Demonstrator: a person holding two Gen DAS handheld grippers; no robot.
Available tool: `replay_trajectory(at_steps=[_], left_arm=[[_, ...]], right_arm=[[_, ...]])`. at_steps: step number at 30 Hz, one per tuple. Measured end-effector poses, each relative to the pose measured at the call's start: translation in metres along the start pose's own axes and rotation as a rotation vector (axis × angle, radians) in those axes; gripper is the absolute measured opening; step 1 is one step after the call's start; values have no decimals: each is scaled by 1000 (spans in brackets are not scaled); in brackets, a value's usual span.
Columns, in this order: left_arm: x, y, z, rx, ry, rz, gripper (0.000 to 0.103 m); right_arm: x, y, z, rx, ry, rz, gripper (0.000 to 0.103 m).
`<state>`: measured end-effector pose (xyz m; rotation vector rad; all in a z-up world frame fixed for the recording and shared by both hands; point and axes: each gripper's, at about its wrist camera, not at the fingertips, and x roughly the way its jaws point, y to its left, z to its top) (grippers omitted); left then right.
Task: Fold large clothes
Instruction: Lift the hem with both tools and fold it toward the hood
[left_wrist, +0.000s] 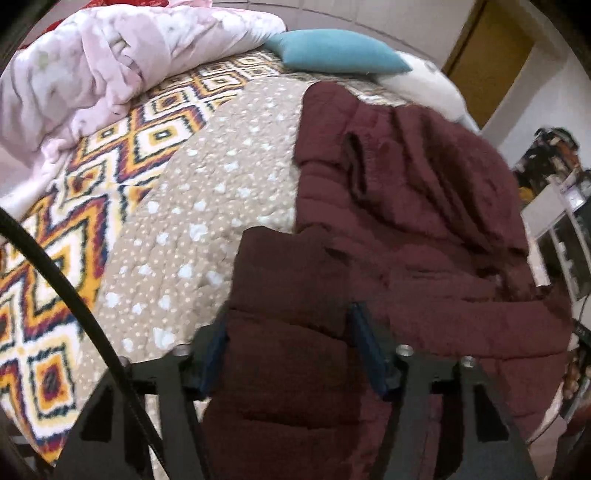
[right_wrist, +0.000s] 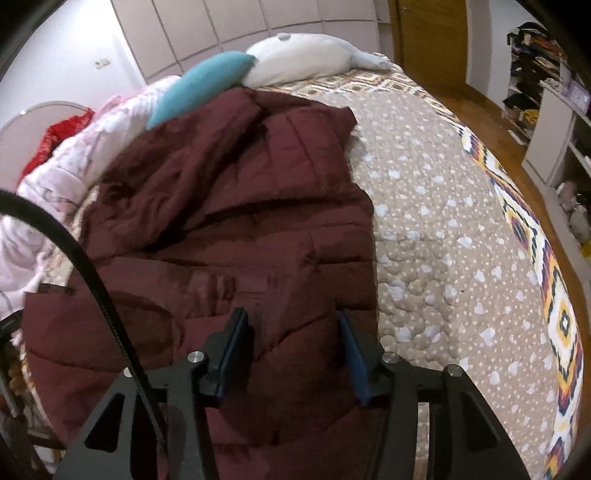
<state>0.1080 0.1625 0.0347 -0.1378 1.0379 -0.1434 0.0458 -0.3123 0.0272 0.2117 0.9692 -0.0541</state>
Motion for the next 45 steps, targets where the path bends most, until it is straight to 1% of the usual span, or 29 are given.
replay_trajectory(at_steps=[1,2,3,4,5,7,9,10,12,13,15,16,18,22,26,27,29,30,32,34,37,42,45], left_arm=[[-3,0,-1,3,-6,23,39],[-8,1,-2,2,-13,30,32],[-17,3,-3,-7,-30,28,28],[-27,4,-3,-19,-51,22,26],[-43,6,-4,-32,-88,16,25],[-66,7,-2,-39,-144,5,24],[-89,7,4,-50,-189,-33,24],[-97,5,9,-53,-207,-37,24],[-112,-3,26,-47,-261,-27,24],[-118,-8,40,-47,-292,-25,24],[-121,-19,66,-36,-323,-5,24],[-120,-25,82,-29,-334,10,24],[-113,-40,121,-18,-345,39,24],[-89,-69,179,24,-354,111,24],[-47,-97,226,75,-355,193,25],[-38,-100,232,78,-353,204,25],[-9,-107,250,73,-339,227,25],[2,-108,253,72,-333,237,25],[35,-111,265,74,-312,274,25],[59,-110,271,76,-296,303,25],[94,-104,280,61,-263,323,26],[128,-100,295,49,-245,324,26],[147,-103,305,57,-245,352,26]], right_arm=[[-2,4,-1,-23,-8,-25,31],[-9,6,-2,-37,-26,-38,26],[-15,7,-2,-39,-42,-37,22],[-27,7,-3,-52,-66,-43,21],[-39,8,-2,-69,-92,-56,20],[-69,6,0,-95,-156,-70,19],[-97,-3,7,-74,-208,-33,18],[-106,-5,12,-66,-226,-24,18],[-126,-9,29,-50,-279,-13,18],[-129,-9,38,-44,-293,-9,18],[-135,-10,63,-30,-320,-4,18],[-133,-10,76,-25,-326,-17,18],[-124,-9,102,-10,-330,-46,18],[-91,-15,150,26,-320,-101,18],[-56,-23,190,52,-300,-140,18],[-45,-25,199,57,-292,-150,18],[-24,-28,214,68,-278,-165,18],[-17,-30,218,71,-272,-169,18],[10,-32,232,67,-249,-194,18],[31,-33,238,66,-236,-214,18],[62,-39,247,88,-216,-233,18],[95,-50,261,145,-208,-229,18],[111,-50,271,151,-208,-247,18]])
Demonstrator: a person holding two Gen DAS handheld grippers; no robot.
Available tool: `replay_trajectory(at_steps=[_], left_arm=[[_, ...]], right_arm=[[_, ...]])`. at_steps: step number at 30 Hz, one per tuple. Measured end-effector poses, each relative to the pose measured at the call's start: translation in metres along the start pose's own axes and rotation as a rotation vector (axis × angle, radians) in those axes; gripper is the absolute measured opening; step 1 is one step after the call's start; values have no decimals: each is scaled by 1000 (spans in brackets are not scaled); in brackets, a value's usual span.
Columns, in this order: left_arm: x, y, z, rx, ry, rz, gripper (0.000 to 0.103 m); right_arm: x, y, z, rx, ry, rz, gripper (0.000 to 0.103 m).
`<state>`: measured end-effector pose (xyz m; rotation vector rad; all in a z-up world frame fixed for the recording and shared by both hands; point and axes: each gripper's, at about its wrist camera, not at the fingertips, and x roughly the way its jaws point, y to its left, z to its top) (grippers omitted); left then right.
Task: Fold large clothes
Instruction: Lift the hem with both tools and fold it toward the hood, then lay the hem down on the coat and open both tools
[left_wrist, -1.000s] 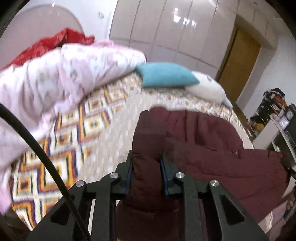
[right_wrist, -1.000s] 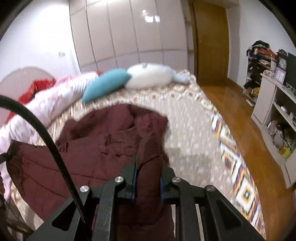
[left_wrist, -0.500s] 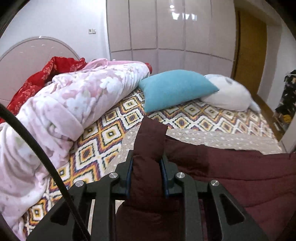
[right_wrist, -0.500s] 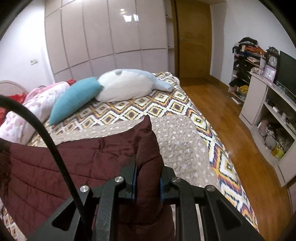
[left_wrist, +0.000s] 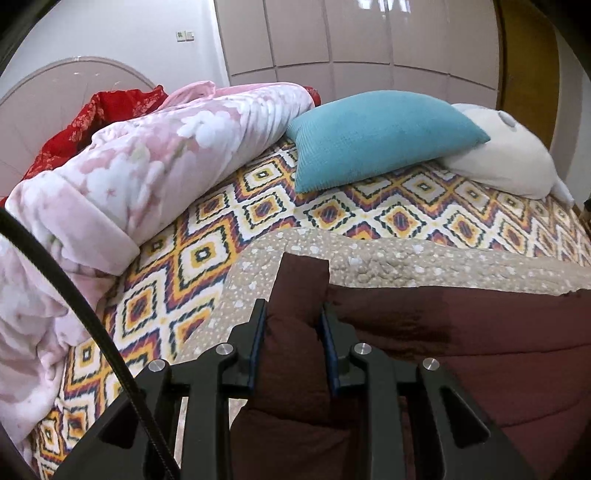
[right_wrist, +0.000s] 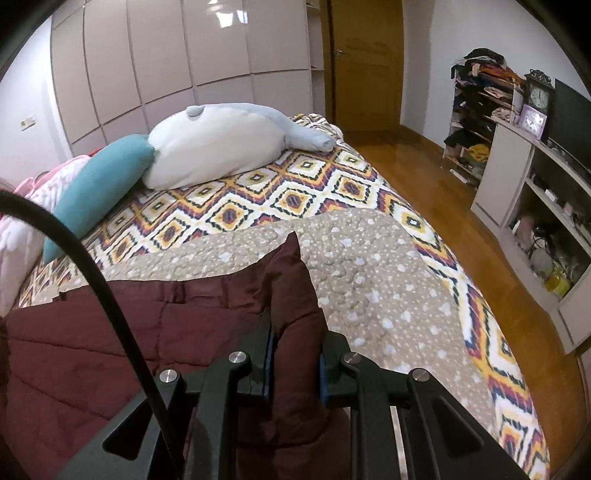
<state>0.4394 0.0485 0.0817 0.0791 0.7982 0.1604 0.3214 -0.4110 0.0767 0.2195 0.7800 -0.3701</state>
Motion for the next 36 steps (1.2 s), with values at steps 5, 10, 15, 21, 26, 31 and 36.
replay_trajectory(at_steps=[5,10,15,21,26,31,36], left_arm=[[37,-11,3,-6,16,28,28],[73,-10,-5,-58,79,20,30],[100,-3,-8,-123,144,-7,30],[109,12,-14,-225,173,-68,47],[100,42,-19,-372,223,-138,60],[45,54,-5,-304,159,-120,61],[-16,81,4,-269,105,-67,63]], right_arm=[[40,8,4,5,27,-24,18],[79,12,-12,-7,85,-25,21],[104,-1,-14,64,132,15,28],[114,-21,-22,179,146,103,38],[110,-45,-25,323,176,195,47],[48,-52,-4,286,68,93,69],[-26,-68,19,253,-8,22,71]])
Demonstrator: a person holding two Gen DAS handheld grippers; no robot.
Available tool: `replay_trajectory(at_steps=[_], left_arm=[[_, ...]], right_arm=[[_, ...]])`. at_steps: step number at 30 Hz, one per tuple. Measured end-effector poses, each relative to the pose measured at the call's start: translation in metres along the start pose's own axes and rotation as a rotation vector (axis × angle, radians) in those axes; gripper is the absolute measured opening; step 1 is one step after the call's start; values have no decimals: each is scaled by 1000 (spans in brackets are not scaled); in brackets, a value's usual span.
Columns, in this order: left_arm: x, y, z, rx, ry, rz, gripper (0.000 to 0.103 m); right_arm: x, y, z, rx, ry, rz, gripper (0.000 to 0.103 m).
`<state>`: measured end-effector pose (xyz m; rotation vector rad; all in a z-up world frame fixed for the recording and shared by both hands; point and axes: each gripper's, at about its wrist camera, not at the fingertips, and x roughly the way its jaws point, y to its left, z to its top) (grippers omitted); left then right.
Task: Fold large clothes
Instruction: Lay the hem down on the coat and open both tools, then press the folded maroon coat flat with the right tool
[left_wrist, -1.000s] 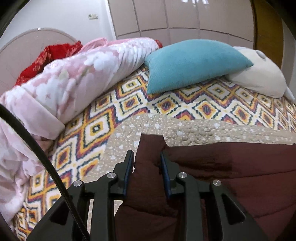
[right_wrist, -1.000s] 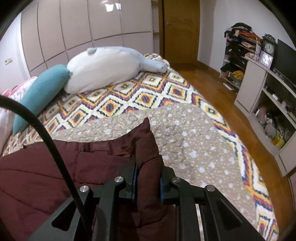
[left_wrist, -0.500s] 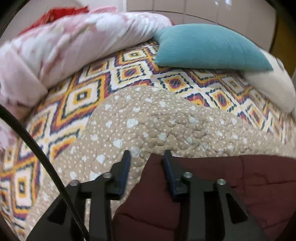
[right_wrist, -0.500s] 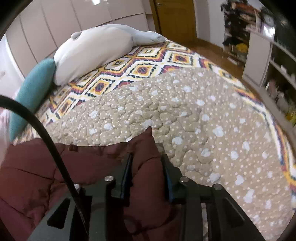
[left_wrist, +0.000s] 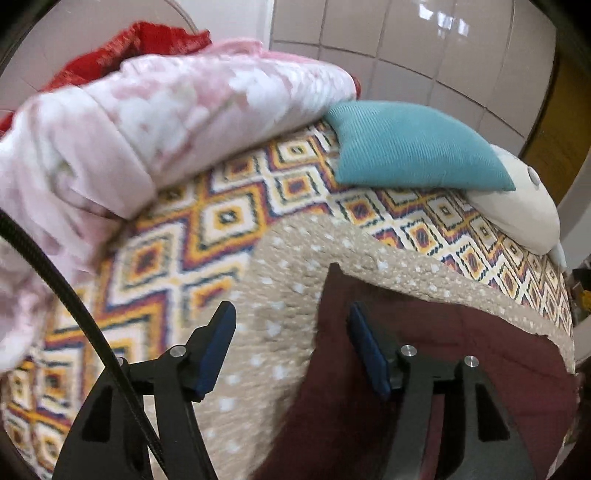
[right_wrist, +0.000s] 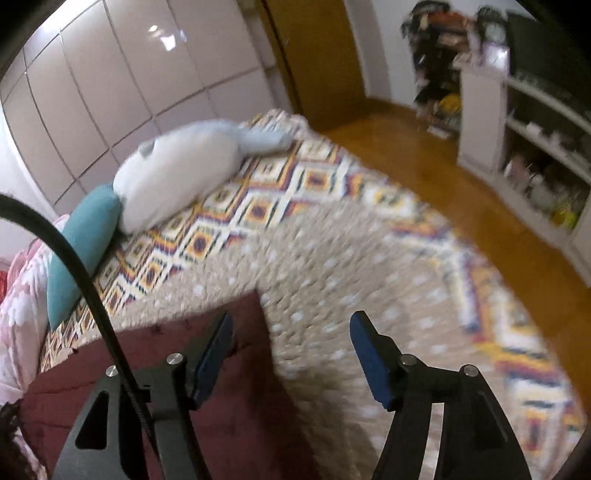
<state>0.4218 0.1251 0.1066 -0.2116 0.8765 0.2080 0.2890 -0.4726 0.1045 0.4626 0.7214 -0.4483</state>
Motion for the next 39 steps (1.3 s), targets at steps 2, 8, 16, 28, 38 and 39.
replay_trajectory(at_steps=[2,8,16,28,38,39], left_arm=[[-22,16,3,-29,-9,25,63],[-96,53,-13,-7,-74,63,63],[-181,53,-109,168,-100,21,65],[-157,31,-224,220,14,-93,68],[-93,27,-233,242,-11,-65,70],[-91,28,-233,240,-23,-71,71]], right_arm=[[-29,-10,8,25,-22,-22,71],[-104,-7,1,-36,-56,-5,71],[-168,31,-70,-182,4,126,71],[-149,129,-174,-461,188,276,26],[-27,239,-198,-447,301,457,24],[-19,241,-195,-425,298,451,24]])
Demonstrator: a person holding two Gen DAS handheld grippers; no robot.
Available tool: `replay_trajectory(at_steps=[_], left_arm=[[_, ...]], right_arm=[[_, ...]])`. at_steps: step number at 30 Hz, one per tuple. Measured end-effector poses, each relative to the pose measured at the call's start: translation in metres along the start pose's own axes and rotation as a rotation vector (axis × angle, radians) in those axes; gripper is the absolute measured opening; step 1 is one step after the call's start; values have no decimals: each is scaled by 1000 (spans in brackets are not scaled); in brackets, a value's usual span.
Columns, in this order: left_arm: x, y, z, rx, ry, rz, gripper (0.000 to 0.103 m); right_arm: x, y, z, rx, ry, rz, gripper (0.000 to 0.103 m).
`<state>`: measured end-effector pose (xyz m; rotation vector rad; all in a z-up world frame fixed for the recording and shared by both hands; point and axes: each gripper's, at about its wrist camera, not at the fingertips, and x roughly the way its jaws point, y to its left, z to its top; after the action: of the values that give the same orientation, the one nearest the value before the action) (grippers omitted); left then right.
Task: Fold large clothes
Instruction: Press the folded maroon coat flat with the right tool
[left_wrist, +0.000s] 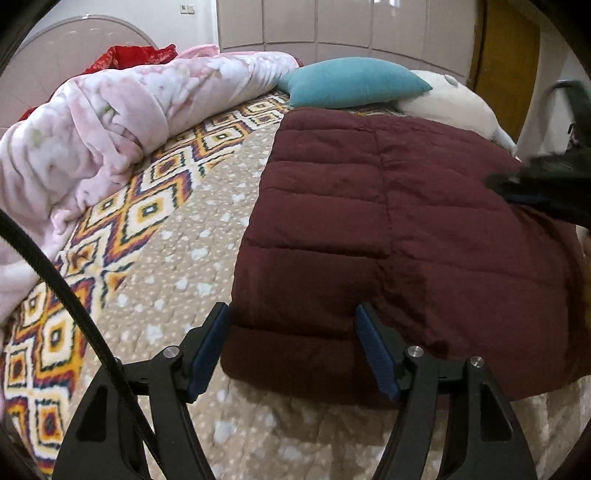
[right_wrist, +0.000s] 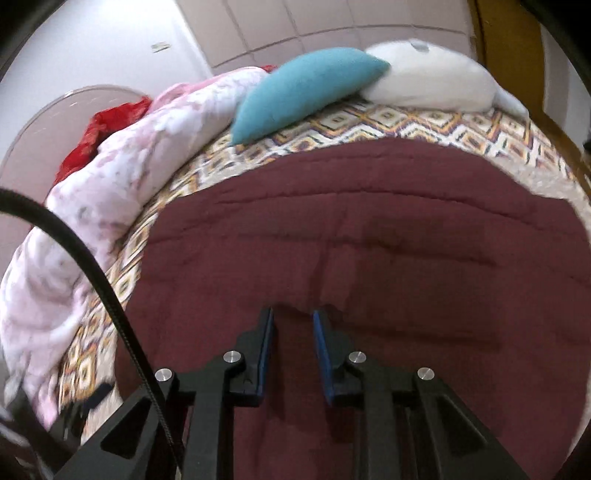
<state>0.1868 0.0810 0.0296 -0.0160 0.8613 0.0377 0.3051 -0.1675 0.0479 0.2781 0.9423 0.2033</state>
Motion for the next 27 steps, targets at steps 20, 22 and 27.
replay_trajectory(at_steps=[20,22,27], left_arm=[[7,25,-3,-79,-20,-169,76],[2,24,-3,-67,-41,-149,76],[-1,23,-4,-36,-74,-124,76]], right_arm=[[19,36,80,-57,-124,-245,23],[14,66,78,-113,-111,-160,23],[74,128,66,-276,31,-133,23]])
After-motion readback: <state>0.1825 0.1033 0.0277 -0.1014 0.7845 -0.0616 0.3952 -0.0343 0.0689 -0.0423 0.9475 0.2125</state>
